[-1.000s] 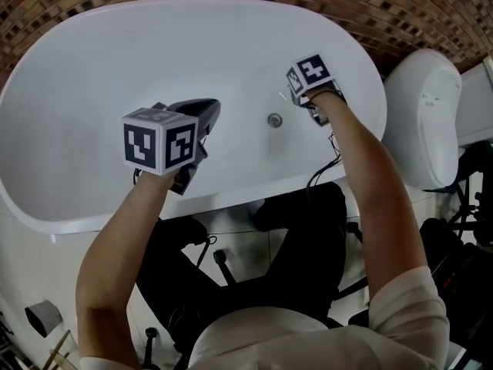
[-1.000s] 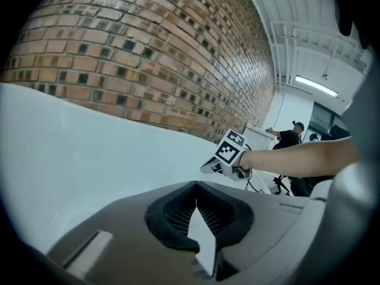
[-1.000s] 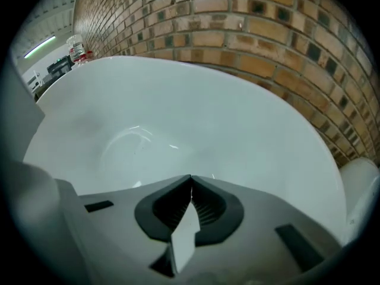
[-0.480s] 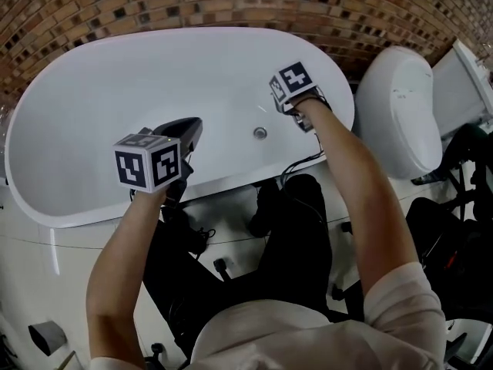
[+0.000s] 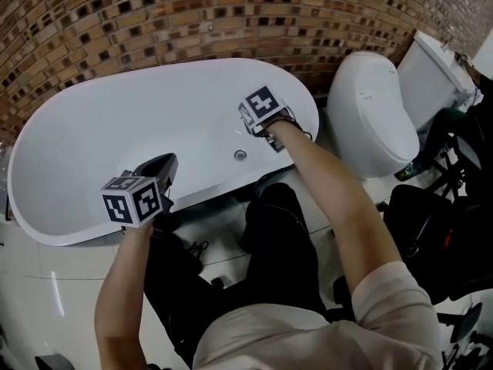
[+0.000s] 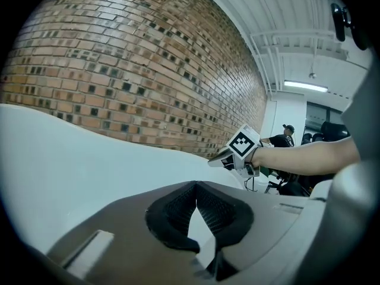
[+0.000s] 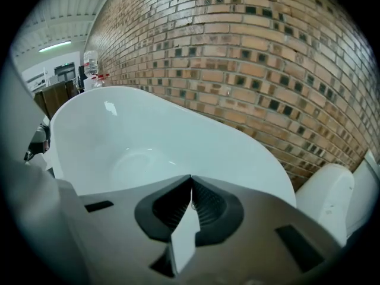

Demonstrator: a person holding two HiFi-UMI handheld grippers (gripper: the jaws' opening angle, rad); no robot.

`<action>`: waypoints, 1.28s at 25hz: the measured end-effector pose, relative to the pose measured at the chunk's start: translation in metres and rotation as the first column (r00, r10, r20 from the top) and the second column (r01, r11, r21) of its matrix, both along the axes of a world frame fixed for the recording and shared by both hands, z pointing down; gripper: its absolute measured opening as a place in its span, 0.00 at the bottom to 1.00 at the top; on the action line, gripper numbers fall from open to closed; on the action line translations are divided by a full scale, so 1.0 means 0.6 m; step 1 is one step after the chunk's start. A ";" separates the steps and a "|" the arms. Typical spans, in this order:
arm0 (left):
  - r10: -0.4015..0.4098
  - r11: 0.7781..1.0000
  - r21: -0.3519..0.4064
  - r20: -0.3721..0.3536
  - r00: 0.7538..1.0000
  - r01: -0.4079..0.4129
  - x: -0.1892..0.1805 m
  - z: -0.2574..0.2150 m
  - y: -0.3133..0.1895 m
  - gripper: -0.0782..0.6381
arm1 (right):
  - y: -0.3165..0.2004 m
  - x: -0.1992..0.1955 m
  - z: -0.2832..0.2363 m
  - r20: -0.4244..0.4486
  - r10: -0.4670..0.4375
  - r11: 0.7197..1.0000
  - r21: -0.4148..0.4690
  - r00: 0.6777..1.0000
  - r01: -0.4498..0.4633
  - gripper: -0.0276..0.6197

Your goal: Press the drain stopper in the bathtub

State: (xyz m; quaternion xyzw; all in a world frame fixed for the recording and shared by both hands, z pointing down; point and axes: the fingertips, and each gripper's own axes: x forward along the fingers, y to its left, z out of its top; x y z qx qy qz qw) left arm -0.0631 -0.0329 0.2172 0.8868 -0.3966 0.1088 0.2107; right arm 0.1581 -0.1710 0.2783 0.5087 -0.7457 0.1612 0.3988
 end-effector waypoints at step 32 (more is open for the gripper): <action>-0.063 0.994 0.092 -0.017 0.998 0.064 -0.047 0.014 0.106 0.12 | 0.174 -0.018 -0.043 0.195 -0.043 0.974 0.226 0.980 -0.002 0.07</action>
